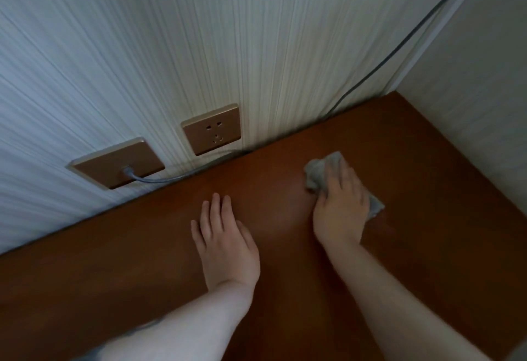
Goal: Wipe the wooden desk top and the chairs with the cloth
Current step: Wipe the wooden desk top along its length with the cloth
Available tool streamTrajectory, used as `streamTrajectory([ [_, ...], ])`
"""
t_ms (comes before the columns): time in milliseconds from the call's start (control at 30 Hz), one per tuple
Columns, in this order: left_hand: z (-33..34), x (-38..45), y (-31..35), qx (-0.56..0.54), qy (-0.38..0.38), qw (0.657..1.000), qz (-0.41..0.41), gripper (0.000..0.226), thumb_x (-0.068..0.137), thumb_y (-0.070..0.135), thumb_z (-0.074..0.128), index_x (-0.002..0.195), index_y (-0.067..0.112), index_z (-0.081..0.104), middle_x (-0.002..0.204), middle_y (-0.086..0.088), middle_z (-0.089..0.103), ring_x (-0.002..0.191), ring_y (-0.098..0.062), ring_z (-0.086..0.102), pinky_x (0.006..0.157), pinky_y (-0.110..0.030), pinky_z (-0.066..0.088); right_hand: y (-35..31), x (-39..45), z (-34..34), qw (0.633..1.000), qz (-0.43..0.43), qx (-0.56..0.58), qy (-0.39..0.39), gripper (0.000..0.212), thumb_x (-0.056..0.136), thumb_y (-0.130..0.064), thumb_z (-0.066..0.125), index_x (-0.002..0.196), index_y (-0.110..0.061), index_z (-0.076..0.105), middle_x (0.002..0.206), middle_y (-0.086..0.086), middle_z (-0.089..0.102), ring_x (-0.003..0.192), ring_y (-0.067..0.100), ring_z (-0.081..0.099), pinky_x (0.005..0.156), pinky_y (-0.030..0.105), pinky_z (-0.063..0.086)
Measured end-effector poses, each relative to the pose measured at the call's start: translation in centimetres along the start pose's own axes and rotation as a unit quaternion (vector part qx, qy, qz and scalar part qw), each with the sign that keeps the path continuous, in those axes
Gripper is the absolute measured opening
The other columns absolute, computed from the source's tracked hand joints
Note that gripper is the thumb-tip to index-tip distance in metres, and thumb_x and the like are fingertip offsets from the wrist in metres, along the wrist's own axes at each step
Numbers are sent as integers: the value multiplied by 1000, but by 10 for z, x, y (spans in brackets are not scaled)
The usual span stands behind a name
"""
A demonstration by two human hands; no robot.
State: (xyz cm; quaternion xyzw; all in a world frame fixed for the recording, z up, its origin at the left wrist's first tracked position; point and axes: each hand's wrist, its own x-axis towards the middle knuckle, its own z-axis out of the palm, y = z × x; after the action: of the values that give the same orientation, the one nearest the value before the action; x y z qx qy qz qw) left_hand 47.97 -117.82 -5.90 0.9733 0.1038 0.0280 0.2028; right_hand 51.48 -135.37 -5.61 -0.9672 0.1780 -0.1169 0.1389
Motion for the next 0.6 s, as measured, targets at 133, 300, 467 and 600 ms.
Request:
streamTrajectory([
  [133,3,-1,-2,1,10,1000,1,55,92,28,21,141,14,42,152,-2,36,144,-20,21,119,-46,11,-55,-20,3,936,-287,64,-194,55,87,-24,38,140,-26,48,151,0,39,140,20,31,113,27,7],
  [300,3,-1,-1,-6,22,1000,-4,53,93,26,24,142,16,41,151,0,37,144,-18,22,119,-42,8,-46,54,15,960,-216,41,-172,54,94,-12,47,146,-26,39,156,-1,29,143,22,26,113,30,12],
  [467,2,0,-3,-13,13,1000,3,55,93,30,23,144,16,38,153,2,33,145,-17,17,119,-40,4,-75,-1,16,992,-78,52,-89,57,87,-16,36,143,-19,44,155,6,32,143,27,25,117,40,15],
  [600,4,-1,-5,-15,8,1000,0,54,93,29,29,144,16,35,154,2,32,145,-16,16,119,-40,4,-92,-6,13,933,-280,87,-211,60,89,-30,21,146,-27,38,157,-3,28,145,18,19,116,30,5],
])
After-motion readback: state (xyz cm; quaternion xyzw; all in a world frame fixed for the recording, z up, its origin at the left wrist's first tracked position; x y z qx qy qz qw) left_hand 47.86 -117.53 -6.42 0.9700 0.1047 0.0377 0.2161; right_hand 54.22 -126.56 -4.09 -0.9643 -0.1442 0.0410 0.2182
